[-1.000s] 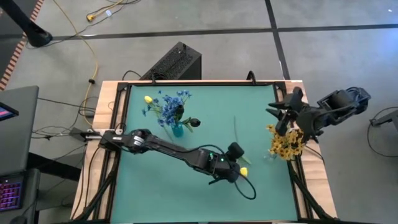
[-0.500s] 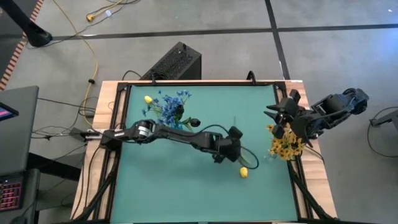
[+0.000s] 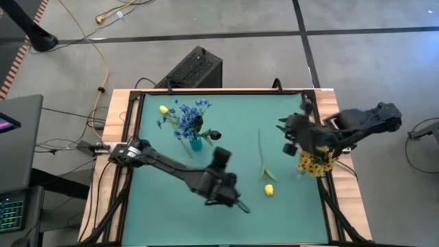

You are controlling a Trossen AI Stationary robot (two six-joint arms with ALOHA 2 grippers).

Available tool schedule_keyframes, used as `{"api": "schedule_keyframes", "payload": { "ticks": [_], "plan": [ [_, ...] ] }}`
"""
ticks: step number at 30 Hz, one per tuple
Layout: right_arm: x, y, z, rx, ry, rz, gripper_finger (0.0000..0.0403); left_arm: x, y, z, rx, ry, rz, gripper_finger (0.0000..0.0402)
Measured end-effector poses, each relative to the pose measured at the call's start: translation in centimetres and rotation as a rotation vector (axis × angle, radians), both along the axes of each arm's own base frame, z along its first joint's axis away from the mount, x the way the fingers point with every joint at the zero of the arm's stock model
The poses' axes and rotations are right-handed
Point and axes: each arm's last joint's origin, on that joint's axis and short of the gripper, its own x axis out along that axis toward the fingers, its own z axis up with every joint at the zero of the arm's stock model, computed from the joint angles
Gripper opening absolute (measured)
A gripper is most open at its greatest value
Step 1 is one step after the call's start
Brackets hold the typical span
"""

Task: Sort flowers into vase by color
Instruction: Put the right yellow flower into the transparent vase

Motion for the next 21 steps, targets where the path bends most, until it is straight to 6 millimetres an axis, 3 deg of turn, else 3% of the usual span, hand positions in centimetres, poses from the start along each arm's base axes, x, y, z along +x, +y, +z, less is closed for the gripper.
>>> {"api": "schedule_keyframes", "payload": {
  "ticks": [4, 9, 14, 17, 21],
  "plan": [
    [2.9, -2.6, 0.0, 0.131, -0.014, 0.035, 0.0124, -2.7, -0.8, 0.8, 0.059, -0.042, 0.132, 0.0000],
    [4.4, -8.6, -0.7, 0.430, -0.067, -0.046, 0.0114, -7.7, -3.8, 1.1, -0.010, -0.063, 0.045, 0.0000],
    [6.3, -13.2, -4.3, 0.608, 0.088, -0.250, 0.0113, -13.8, -4.5, 0.1, -0.126, -0.228, 0.059, 0.0000],
    [7.9, -14.3, -7.0, 0.671, 0.214, -0.336, 0.0113, -17.1, -5.2, -0.8, -0.257, -0.347, -0.028, 0.0000],
    [10.5, -15.1, -10.5, 0.756, 0.328, -0.385, 0.0113, -19.9, -5.2, -2.0, -0.367, -0.549, -0.174, 0.0000]
  ]
}}
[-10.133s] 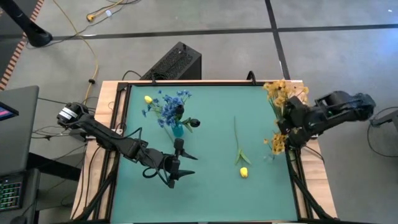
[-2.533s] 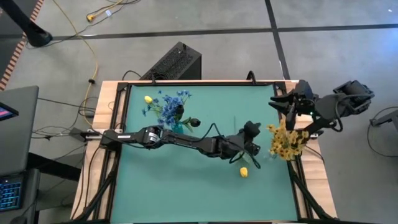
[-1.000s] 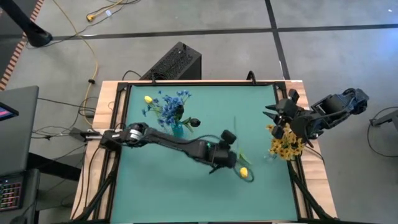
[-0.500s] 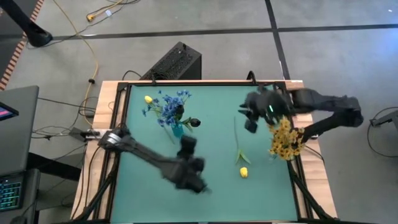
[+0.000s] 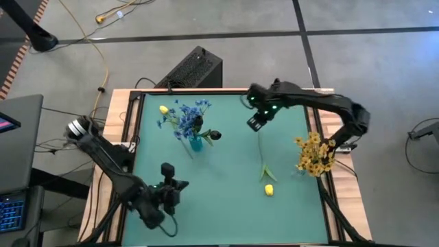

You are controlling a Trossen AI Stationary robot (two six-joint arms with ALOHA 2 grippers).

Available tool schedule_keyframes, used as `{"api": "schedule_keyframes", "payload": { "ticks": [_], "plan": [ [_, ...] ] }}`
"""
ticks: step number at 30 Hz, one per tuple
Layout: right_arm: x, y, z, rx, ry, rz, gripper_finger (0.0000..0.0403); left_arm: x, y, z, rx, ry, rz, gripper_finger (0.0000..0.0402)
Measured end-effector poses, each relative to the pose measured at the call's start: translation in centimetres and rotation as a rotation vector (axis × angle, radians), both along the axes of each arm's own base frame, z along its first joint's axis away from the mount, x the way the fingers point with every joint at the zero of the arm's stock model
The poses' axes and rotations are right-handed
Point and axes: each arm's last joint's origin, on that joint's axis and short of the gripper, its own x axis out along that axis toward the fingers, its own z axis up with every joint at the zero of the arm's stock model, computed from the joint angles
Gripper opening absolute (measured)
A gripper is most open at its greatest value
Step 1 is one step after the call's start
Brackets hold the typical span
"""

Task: Sort flowers into vase by color
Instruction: Put the right yellow flower into the transparent vase

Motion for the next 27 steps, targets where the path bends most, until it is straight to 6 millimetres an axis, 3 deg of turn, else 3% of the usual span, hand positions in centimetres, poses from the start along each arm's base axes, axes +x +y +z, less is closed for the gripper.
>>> {"api": "schedule_keyframes", "payload": {
  "ticks": [6, 9, 12, 18, 27],
  "plan": [
    [2.6, 0.7, -4.3, 0.157, 0.132, 0.015, 0.0124, -2.2, 1.8, -1.8, -0.094, -0.315, -0.004, 0.0018],
    [2.9, 1.1, -5.5, 0.209, 0.205, 0.022, 0.0156, -3.0, 2.7, -3.3, -0.110, -0.360, -0.021, 0.0047],
    [3.0, 1.2, -6.2, 0.188, 0.169, -0.003, 0.0203, -3.4, 3.0, -3.8, -0.119, -0.369, -0.051, 0.0082],
    [1.1, 1.9, -9.5, 0.183, 0.162, -0.110, 0.0284, -3.3, 2.7, -2.8, -0.191, -0.388, -0.099, 0.0144],
    [-0.4, 5.0, -12.5, 0.186, 0.109, -0.170, 0.0294, -3.3, 2.7, -2.9, -0.186, -0.363, -0.124, 0.0169]
  ]
}}
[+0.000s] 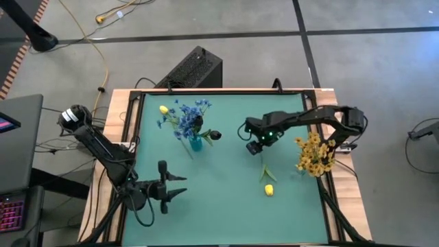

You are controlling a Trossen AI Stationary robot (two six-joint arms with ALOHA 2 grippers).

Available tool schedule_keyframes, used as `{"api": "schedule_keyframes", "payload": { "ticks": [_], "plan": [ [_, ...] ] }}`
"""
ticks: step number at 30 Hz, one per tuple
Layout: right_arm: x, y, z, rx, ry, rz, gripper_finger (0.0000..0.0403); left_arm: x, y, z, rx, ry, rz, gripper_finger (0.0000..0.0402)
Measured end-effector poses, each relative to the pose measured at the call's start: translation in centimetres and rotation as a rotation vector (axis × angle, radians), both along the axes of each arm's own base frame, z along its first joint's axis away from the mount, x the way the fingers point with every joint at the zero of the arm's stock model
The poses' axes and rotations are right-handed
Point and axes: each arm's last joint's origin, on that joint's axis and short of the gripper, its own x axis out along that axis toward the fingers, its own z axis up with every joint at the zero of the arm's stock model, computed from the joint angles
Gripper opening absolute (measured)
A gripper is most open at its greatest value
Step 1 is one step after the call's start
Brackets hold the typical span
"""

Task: Sort flowers into vase by color
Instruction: Put the right yellow flower into the transparent vase

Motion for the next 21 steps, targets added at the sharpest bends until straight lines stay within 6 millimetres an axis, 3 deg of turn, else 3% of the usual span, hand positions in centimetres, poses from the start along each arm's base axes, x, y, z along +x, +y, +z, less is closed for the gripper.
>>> {"api": "schedule_keyframes", "payload": {
  "ticks": [5, 12, 21],
  "plan": [
    [0.4, 1.9, -1.2, -0.053, -0.012, -0.013, 0.0291, 0.0, -0.1, 0.0, -0.039, 0.007, -0.023, 0.0170],
    [-0.4, 2.8, -2.0, -0.069, 0.035, -0.056, 0.0286, 0.0, -0.1, 0.0, -0.095, 0.002, -0.015, 0.0169],
    [-0.6, 4.6, -2.9, -0.107, 0.009, -0.105, 0.0205, 0.0, -0.2, -0.1, -0.125, 0.012, -0.038, 0.0169]
  ]
}}
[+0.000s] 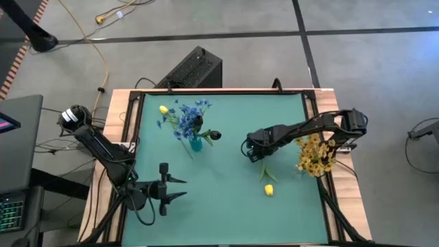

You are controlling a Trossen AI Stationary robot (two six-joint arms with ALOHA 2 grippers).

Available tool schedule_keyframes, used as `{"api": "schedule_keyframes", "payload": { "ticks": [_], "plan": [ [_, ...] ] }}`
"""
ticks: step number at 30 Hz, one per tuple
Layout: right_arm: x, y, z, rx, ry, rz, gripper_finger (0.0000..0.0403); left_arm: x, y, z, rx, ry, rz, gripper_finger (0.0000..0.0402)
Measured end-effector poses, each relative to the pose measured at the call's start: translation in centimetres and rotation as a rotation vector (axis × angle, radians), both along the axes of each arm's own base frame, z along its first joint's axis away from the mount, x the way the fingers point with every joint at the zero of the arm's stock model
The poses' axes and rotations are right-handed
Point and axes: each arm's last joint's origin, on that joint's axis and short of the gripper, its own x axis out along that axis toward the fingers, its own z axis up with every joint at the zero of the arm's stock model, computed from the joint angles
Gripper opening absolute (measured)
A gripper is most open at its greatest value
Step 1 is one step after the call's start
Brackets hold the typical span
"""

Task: Sort flowers into vase by color
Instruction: Put the right yellow flower into the transparent vase

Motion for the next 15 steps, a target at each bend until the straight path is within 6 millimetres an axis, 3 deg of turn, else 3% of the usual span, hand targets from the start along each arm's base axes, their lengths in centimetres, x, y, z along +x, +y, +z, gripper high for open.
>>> {"api": "schedule_keyframes", "payload": {
  "ticks": [9, 13, 15],
  "plan": [
    [0.3, 2.0, -0.1, -0.042, -0.039, 0.010, 0.0094, 0.0, -0.1, 0.0, 0.004, 0.007, -0.019, 0.0169],
    [0.5, 2.3, -0.1, -0.059, -0.058, 0.017, 0.0029, 0.0, -0.1, 0.0, 0.007, 0.007, -0.020, 0.0169],
    [0.6, 2.3, -0.1, -0.071, -0.065, 0.032, 0.0015, 0.0, -0.1, 0.0, 0.007, 0.007, -0.020, 0.0169]
  ]
}}
